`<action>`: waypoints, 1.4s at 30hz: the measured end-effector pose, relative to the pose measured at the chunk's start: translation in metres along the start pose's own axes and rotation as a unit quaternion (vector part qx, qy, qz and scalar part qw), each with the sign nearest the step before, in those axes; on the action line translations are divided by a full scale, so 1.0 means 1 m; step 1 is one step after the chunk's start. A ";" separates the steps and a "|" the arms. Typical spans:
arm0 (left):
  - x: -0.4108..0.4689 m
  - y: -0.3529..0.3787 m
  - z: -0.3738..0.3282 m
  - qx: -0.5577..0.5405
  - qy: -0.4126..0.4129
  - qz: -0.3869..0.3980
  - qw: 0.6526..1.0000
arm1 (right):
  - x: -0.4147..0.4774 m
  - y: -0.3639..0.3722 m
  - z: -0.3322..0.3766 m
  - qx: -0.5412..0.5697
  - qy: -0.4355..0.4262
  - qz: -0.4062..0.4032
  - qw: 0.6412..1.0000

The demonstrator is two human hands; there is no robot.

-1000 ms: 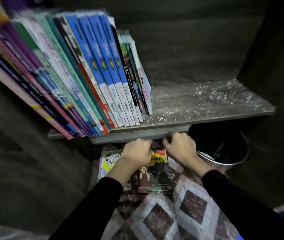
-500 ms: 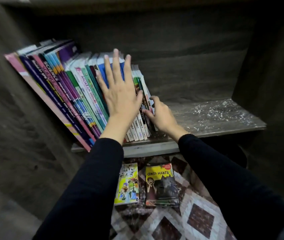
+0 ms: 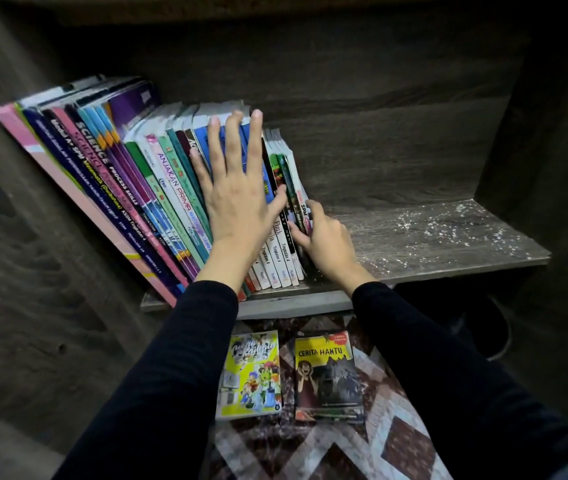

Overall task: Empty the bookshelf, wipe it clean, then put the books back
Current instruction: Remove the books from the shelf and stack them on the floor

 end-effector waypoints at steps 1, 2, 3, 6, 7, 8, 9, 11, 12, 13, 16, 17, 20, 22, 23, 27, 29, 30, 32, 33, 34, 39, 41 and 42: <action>0.000 0.001 0.001 0.010 0.005 0.006 1.000 | -0.001 0.002 0.000 -0.004 0.000 -0.008 1.000; 0.000 0.001 0.002 0.016 0.008 0.014 1.000 | -0.002 0.003 0.000 -0.006 0.001 -0.015 1.000; 0.000 0.001 0.003 0.021 0.009 0.022 0.999 | -0.004 0.004 0.000 -0.002 0.004 -0.019 1.000; 0.000 0.001 0.002 0.032 0.007 0.030 0.999 | -0.007 0.008 -0.002 0.001 0.022 -0.017 1.000; 0.001 0.002 0.001 0.034 0.005 0.029 0.999 | -0.007 0.010 -0.003 -0.005 0.030 -0.013 0.999; 0.001 0.002 0.000 0.036 0.003 0.030 0.999 | -0.007 0.011 -0.004 -0.013 0.041 -0.006 0.999; 0.000 0.003 -0.001 0.039 0.000 0.032 0.999 | -0.006 0.012 -0.005 -0.022 0.051 0.003 0.998; 0.000 0.004 -0.002 0.045 -0.002 0.032 0.998 | -0.004 0.014 -0.005 -0.030 0.067 0.014 0.997; 0.001 0.004 -0.002 0.049 -0.002 0.031 0.998 | -0.004 0.015 -0.004 -0.031 0.070 0.017 0.997; 0.002 0.004 -0.002 0.053 -0.001 0.030 0.998 | -0.003 0.015 -0.003 -0.031 0.068 0.019 0.997; 0.001 0.003 -0.003 0.049 -0.002 0.038 0.998 | 0.000 0.013 -0.004 -0.031 0.056 0.018 0.998; 0.001 0.003 -0.004 0.042 -0.001 0.043 0.998 | 0.001 0.011 -0.005 -0.034 0.052 0.012 0.998; 0.002 0.001 -0.003 0.003 0.004 0.048 0.999 | 0.002 -0.001 -0.006 -0.030 0.030 -0.014 0.999; -0.001 -0.005 -0.003 -0.096 -0.008 0.008 0.995 | 0.001 -0.012 -0.002 -0.016 0.009 -0.037 0.999; -0.004 -0.010 -0.007 -0.182 -0.025 -0.026 0.983 | 0.000 -0.019 0.001 -0.009 -0.004 -0.053 0.999; -0.028 -0.035 -0.034 -0.456 -0.139 -0.082 0.875 | -0.009 -0.050 0.014 0.007 -0.056 -0.112 0.992; -0.028 -0.043 -0.051 -0.540 -0.223 0.012 0.812 | -0.020 -0.065 0.021 0.012 -0.094 -0.153 0.984; -0.024 -0.047 -0.057 -0.558 -0.256 0.039 0.788 | -0.026 -0.072 0.023 0.010 -0.123 -0.176 0.977; -0.016 -0.058 -0.064 -0.552 -0.302 0.053 0.775 | -0.038 -0.083 0.025 -0.011 -0.176 -0.200 0.964; -0.012 -0.065 -0.066 -0.540 -0.323 0.047 0.776 | -0.043 -0.087 0.027 -0.027 -0.197 -0.207 0.958; -0.011 -0.070 -0.068 -0.529 -0.336 0.035 0.778 | -0.047 -0.090 0.027 -0.040 -0.216 -0.215 0.952; -0.025 -0.089 -0.071 -0.544 -0.386 -0.005 0.745 | -0.066 -0.115 0.017 -0.020 -0.269 -0.161 0.949; -0.031 -0.088 -0.062 -0.612 -0.420 -0.024 0.670 | -0.069 -0.127 0.011 0.125 -0.209 -0.034 0.969; -0.036 -0.091 -0.060 -0.640 -0.429 -0.025 0.637 | -0.070 -0.131 0.008 0.173 -0.175 0.017 0.969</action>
Point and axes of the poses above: each hand's wrist, its own x-axis towards the middle knuckle, its own y-axis out of the palm, z = x × y, the point moved 2 cm from there along x, towards the middle knuckle, and after that the axes turned 5 degrees about y, right-handed, at the moved point
